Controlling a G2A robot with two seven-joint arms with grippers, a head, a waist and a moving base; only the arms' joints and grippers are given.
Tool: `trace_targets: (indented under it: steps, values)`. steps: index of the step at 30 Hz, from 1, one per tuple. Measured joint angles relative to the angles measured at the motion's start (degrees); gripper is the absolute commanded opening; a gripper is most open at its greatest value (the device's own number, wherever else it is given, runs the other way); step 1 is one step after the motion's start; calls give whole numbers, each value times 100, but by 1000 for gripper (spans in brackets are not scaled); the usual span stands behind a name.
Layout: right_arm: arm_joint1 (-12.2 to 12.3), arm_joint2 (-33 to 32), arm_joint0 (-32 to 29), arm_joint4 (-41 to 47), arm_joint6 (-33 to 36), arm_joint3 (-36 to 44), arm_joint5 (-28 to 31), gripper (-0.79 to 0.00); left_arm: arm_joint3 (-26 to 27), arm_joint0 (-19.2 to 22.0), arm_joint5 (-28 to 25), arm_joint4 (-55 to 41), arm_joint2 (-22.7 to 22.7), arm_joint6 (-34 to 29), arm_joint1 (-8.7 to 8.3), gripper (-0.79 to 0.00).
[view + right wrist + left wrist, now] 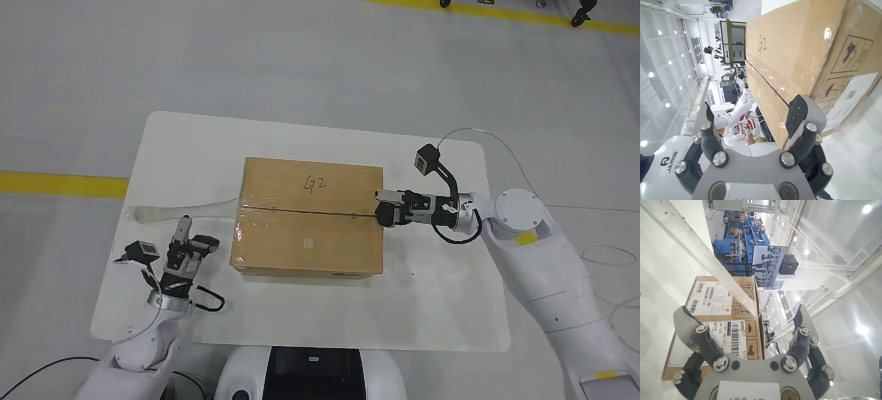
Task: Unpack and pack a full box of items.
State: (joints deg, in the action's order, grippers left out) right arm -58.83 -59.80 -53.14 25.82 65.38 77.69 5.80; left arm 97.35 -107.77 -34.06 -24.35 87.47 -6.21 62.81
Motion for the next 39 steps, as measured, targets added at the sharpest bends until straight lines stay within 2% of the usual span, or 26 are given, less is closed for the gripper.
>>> trace_targets:
  steps: [3,5,7,8,13,15,17,19,26,29,32,35,39]
  values:
    - [0,0,0,0,0,0,0,0,-114,167,-5,70,-53,78,32,-3]
    - [0,0,0,0,0,0,0,0,-146,254,53,15,-83,103,50,-215]
    - [0,0,0,0,0,0,0,0,-192,349,115,-23,-96,83,64,-360]
    - [0,0,0,0,0,0,0,0,-217,384,141,-42,-102,68,71,-406]
    - [0,0,0,0,0,0,0,0,-357,541,280,-132,-122,-27,102,-397]
    - [0,0,0,0,0,0,0,0,-401,566,295,-184,-118,-31,117,-345]
    - [0,0,0,0,0,0,0,0,-429,575,298,-228,-106,-30,129,-345]
    - [0,0,0,0,0,0,0,0,-454,568,294,-269,-80,-23,141,-394]
    - [0,0,0,0,0,0,0,0,-460,496,296,-439,38,-37,177,-486]
    - [0,0,0,0,0,0,0,0,-455,487,318,-506,97,-48,190,-600]
    - [0,0,0,0,0,0,0,0,-476,508,344,-570,133,-70,206,-656]
    - [0,0,0,0,0,0,0,0,-469,510,350,-613,169,-90,222,-785]
    - [0,0,0,0,0,0,0,0,-443,507,354,-673,235,-115,242,-785]
